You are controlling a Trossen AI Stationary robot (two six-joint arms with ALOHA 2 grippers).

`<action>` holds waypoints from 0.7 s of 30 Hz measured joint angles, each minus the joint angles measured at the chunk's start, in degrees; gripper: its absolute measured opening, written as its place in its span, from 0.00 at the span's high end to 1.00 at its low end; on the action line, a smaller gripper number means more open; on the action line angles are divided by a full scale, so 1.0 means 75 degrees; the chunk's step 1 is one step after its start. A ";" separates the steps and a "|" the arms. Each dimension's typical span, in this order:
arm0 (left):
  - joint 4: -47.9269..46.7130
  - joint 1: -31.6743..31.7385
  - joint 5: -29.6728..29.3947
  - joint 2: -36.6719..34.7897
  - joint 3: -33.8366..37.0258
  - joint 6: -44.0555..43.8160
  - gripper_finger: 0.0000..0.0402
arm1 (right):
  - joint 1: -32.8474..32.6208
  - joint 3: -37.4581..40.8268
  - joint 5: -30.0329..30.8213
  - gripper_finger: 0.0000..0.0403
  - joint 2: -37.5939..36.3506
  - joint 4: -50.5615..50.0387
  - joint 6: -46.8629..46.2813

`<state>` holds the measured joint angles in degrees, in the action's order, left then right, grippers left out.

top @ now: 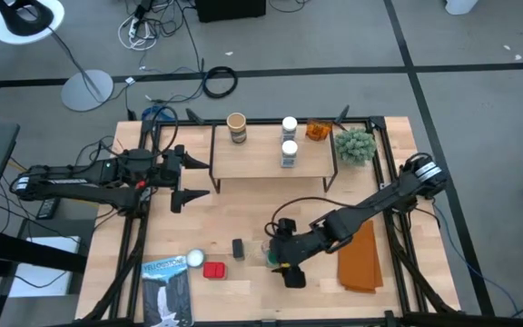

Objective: Shelf spices
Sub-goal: Put the green seasoning bottle on the shelf

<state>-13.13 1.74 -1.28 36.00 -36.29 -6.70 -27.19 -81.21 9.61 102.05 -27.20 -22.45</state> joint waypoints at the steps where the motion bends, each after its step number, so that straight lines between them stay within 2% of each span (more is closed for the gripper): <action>1: 0.0000 0.0003 0.0000 -0.0001 0.0000 0.0000 0.01 | 0.0022 0.0000 0.0014 0.17 0.0106 0.0014 -0.0062; 8: 0.0003 0.0000 -0.0001 -0.0001 0.0000 -0.0002 0.01 | 0.0133 -0.0470 -0.0070 0.21 0.0867 -0.0150 -0.0393; 17: 0.0001 0.0003 -0.0002 -0.0001 0.0000 -0.0006 0.01 | 0.0179 -0.2072 -0.0060 0.24 0.1968 -0.2724 -0.0516; 21: 0.0000 0.0001 -0.0001 -0.0001 0.0000 -0.0007 0.01 | 0.0266 -0.2329 -0.0341 0.24 0.2173 -0.2969 -0.0827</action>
<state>-13.13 1.75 -1.29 35.99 -36.29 -6.75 -25.20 -98.68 7.06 118.34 -49.47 -28.66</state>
